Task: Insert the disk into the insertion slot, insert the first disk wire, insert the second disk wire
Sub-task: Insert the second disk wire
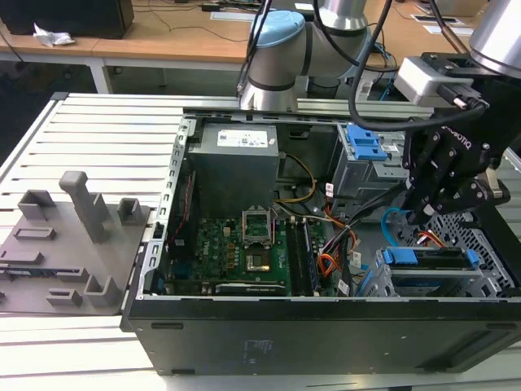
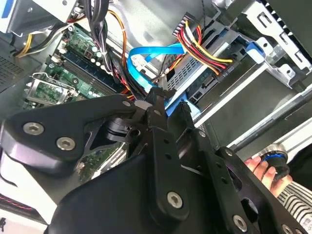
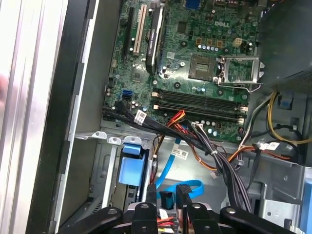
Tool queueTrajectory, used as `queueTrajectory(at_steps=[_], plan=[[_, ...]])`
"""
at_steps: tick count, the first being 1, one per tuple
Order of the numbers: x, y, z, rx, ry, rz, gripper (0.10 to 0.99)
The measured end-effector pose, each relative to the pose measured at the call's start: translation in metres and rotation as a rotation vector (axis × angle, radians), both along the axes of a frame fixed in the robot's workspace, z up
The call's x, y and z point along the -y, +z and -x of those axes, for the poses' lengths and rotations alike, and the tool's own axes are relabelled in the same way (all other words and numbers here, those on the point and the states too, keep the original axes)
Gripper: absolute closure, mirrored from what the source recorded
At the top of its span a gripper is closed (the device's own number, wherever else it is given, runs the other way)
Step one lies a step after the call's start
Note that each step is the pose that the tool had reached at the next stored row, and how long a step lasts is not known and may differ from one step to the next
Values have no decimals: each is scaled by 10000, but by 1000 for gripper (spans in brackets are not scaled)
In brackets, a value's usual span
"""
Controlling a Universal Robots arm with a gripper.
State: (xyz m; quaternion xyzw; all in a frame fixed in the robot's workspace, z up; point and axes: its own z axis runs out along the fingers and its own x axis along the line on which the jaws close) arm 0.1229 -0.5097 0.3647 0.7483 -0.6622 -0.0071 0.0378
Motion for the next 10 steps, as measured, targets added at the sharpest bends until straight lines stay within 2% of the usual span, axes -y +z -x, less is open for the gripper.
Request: queueTrajectory(at_steps=[4,5,7,10], plan=[[0,-11,1,0,26,7,784],[0,-11,1,0,29,7,800],[0,-11,1,0,33,7,925],[0,-11,1,0,38,7,925]])
